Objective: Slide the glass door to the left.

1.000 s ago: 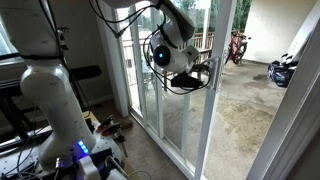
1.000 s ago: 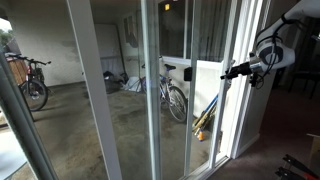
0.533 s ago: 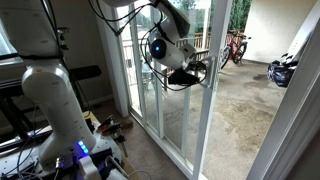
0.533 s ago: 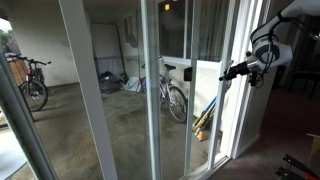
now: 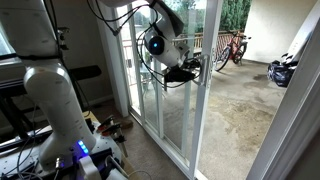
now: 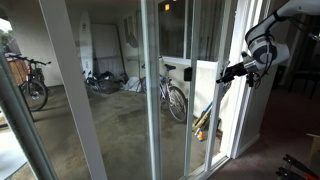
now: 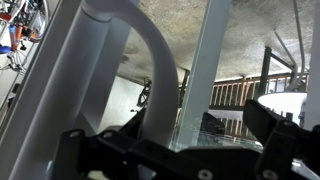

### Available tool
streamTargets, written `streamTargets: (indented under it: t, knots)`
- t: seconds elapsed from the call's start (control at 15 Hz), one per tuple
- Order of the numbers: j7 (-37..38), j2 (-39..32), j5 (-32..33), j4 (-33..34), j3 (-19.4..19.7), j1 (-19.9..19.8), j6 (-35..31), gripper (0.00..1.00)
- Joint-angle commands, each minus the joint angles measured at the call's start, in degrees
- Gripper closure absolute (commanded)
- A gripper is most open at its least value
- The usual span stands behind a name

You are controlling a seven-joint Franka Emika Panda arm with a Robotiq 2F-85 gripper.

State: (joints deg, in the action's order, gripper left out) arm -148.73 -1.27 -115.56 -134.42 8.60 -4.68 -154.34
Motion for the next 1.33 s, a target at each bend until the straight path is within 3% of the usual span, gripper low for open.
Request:
streamTargets:
  t: [0.0, 1.27]
  knots:
    - [-1.1, 2.7, 0.2, -2.8, -3.0, 3.9, -0.9, 0.00]
    - [-1.1, -0.4, -4.6, 0.8, -10.4, 15.1, -8.8, 0.00]
